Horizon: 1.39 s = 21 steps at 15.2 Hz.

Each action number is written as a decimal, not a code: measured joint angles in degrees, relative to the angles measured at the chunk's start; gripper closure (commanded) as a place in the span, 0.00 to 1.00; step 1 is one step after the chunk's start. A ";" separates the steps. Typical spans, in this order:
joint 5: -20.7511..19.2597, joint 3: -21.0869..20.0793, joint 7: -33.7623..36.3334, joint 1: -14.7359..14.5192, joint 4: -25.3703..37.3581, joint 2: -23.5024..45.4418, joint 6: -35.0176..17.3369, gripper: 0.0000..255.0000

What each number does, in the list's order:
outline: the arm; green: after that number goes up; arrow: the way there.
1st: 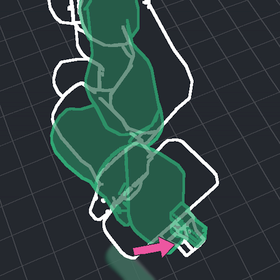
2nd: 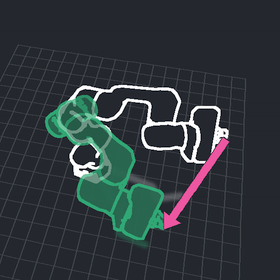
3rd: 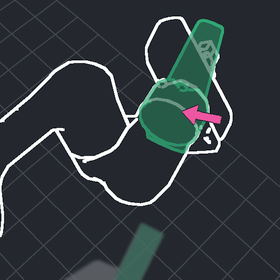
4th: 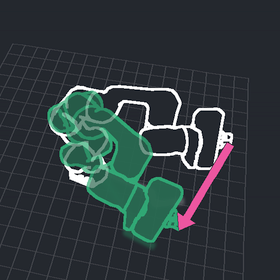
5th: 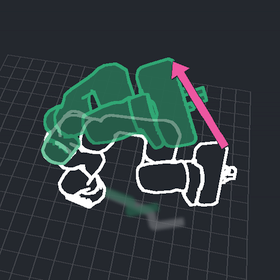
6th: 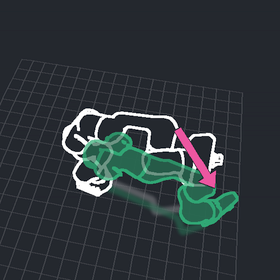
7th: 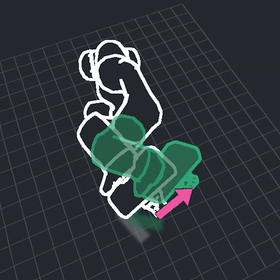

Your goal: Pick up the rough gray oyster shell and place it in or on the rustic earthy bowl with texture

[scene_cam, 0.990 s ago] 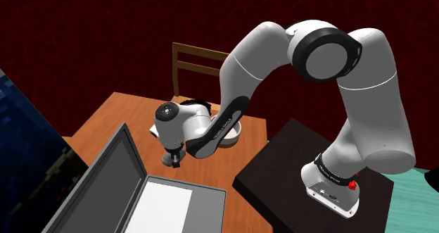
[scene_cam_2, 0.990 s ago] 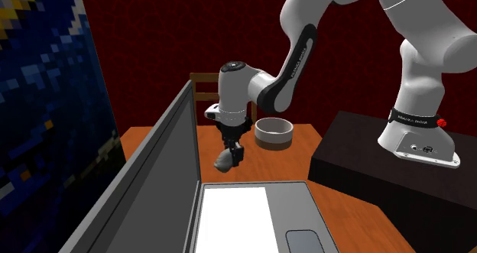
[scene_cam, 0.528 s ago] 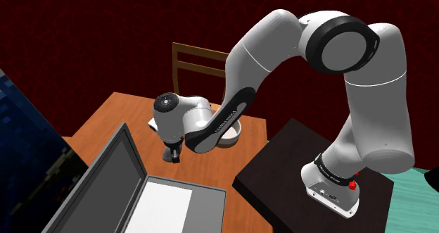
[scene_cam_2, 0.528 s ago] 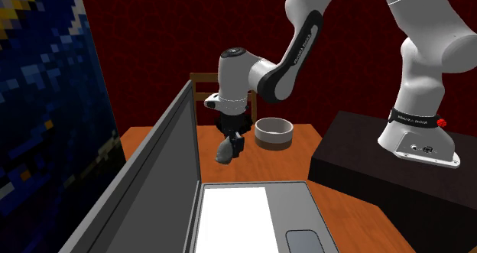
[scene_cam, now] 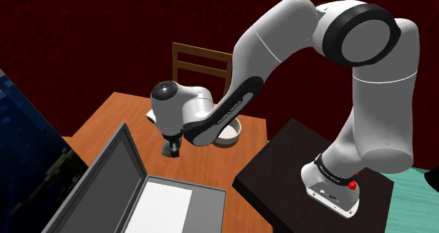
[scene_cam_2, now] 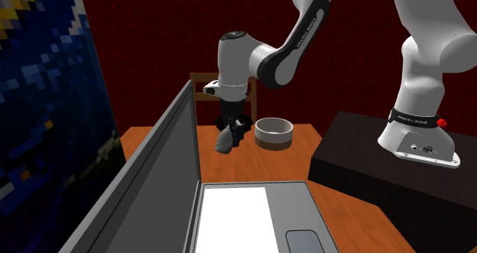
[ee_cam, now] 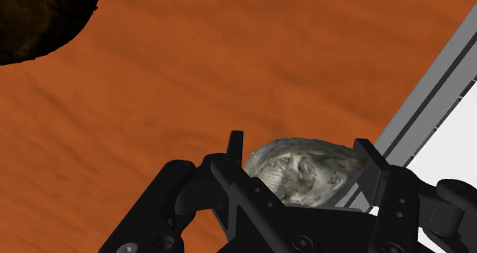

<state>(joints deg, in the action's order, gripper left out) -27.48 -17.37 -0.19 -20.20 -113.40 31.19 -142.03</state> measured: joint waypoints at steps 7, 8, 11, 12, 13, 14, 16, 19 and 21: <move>2.58 -1.81 -1.96 1.13 -0.49 -4.24 3.52 1.00; 2.99 -2.07 -2.30 1.31 -0.52 -4.87 4.08 1.00; 3.86 -2.59 -2.97 1.57 -0.21 -6.04 5.46 1.00; 4.09 -2.53 -3.82 2.19 -0.23 -6.29 5.53 1.00; 4.23 -2.33 -4.86 3.00 -0.37 -6.43 5.33 1.00; 4.41 -2.09 -6.12 4.05 -0.92 -6.80 4.92 1.00; 4.68 -1.64 -8.29 5.77 -1.51 -7.14 4.28 1.00; 5.34 -0.92 -12.30 8.69 -1.40 -7.43 3.99 1.00; 5.47 -0.22 -15.00 10.57 -0.62 -6.73 3.60 1.00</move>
<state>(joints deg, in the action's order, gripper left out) -22.01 -17.60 -15.20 -9.63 -114.01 24.46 -138.43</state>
